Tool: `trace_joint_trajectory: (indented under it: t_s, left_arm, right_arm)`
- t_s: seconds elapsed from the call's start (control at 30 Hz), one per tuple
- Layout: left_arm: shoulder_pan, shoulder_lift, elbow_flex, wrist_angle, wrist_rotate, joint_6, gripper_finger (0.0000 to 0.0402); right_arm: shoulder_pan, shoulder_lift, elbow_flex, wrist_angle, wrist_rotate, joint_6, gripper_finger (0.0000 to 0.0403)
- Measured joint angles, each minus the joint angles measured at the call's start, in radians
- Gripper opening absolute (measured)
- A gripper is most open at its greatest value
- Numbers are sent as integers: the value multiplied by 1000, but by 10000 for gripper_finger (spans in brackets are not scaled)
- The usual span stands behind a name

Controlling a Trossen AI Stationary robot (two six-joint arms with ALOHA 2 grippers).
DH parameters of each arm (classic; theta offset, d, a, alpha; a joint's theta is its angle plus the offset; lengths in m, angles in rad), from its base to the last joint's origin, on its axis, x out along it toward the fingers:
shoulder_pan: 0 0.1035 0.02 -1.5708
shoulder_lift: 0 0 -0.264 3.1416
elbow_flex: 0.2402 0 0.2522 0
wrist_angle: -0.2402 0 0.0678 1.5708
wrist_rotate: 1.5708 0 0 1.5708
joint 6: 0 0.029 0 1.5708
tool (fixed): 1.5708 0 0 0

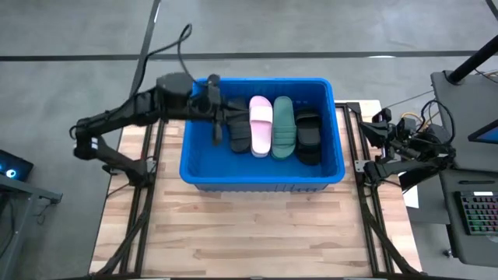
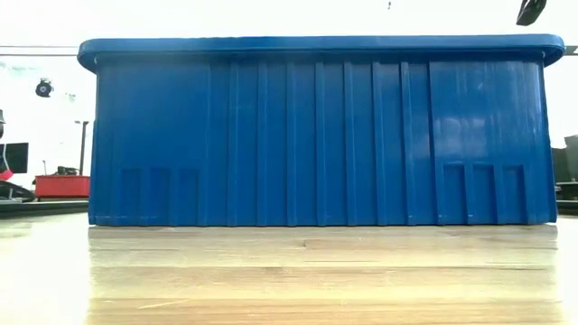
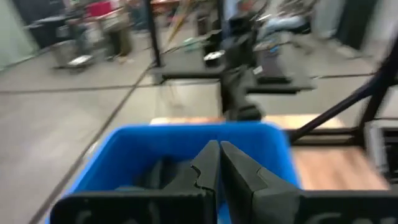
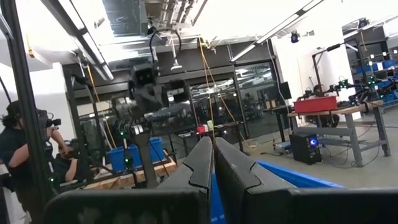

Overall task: Pick and place slides into bin
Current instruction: Return to Home Position

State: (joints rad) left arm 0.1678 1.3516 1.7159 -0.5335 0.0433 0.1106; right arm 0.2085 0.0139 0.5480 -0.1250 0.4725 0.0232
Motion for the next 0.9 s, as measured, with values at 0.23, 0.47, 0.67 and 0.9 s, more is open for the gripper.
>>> trace_joint_trajectory:
  t_s: [0.23, 0.47, 0.67, 0.9]
  left_arm:
    - [-61, -231, -292, 91, -153, -32, 0]
    - [-78, -489, -576, 163, -155, -54, 0]
    - [-78, -661, -802, 307, -154, -76, 0]
    - [-84, -828, -1055, 382, -153, -195, 0]
  right_arm:
    - [0, 0, 0, -4, 0, 3, 8]
    - [0, 0, 0, -6, 0, 3, 8]
    - [0, 0, 0, -6, 0, 9, 8]
    - [0, 0, 0, -6, 45, 9, 8]
